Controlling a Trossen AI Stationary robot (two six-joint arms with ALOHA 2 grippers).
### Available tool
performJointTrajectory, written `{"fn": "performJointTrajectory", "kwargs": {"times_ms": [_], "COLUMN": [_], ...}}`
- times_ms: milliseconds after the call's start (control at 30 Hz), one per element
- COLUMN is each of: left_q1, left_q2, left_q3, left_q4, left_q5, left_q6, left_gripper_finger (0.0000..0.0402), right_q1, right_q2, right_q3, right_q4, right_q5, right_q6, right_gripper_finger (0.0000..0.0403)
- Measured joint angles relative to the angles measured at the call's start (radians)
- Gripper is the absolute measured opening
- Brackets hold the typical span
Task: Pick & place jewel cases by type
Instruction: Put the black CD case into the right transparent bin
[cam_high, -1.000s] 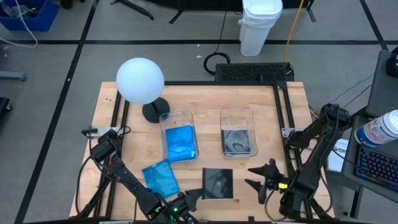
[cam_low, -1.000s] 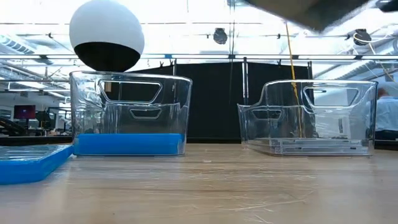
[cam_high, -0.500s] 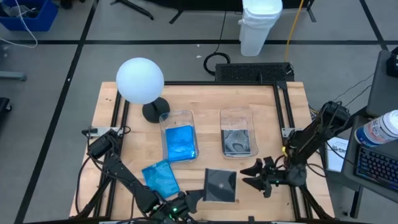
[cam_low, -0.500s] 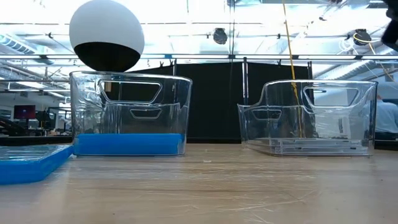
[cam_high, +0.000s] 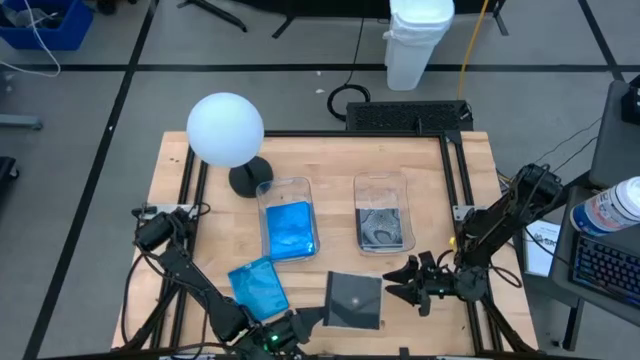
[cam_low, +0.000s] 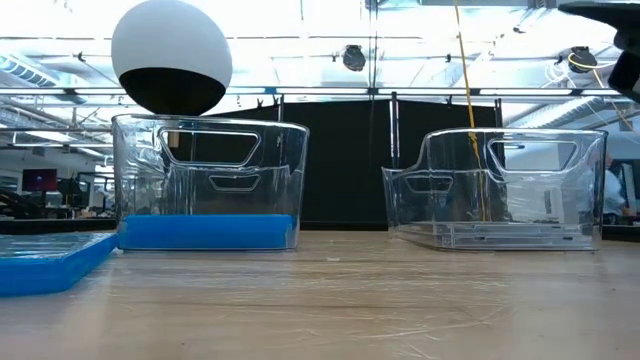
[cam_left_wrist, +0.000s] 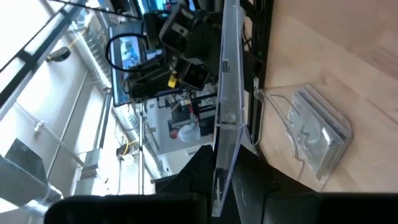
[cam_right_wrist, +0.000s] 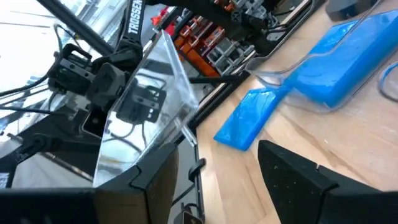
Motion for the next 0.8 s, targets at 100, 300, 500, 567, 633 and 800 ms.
{"fn": "performJointTrajectory", "kwargs": {"times_ms": [100,300,500,567,633,800], "left_q1": [-0.005,0.006,0.018,0.019,0.019,0.020], "left_q2": [-0.002,-0.003,-0.004,-0.004,-0.004,-0.003], "left_q3": [0.000,0.000,0.000,0.000,0.000,0.000], "left_q4": [0.011,0.017,0.044,0.045,0.048,0.049], "left_q5": [0.012,0.014,0.014,0.016,0.023,0.038], "left_q6": [0.019,0.041,0.072,0.077,0.080,0.083], "left_gripper_finger": [0.0041,0.0041,0.0042,0.0042,0.0042,0.0042], "right_q1": [-0.011,-0.061,-0.089,-0.087,-0.077,-0.050], "right_q2": [0.002,0.004,0.005,0.005,0.004,0.004], "right_q3": [0.000,0.000,-0.001,-0.001,-0.001,0.001], "right_q4": [0.018,0.115,0.125,0.164,0.216,0.259], "right_q5": [-0.005,-0.140,-0.185,-0.187,-0.187,-0.187], "right_q6": [-0.001,-0.071,-0.083,-0.116,-0.165,-0.230], "right_gripper_finger": [0.0210,0.0210,0.0210,0.0210,0.0210,0.0210]}}
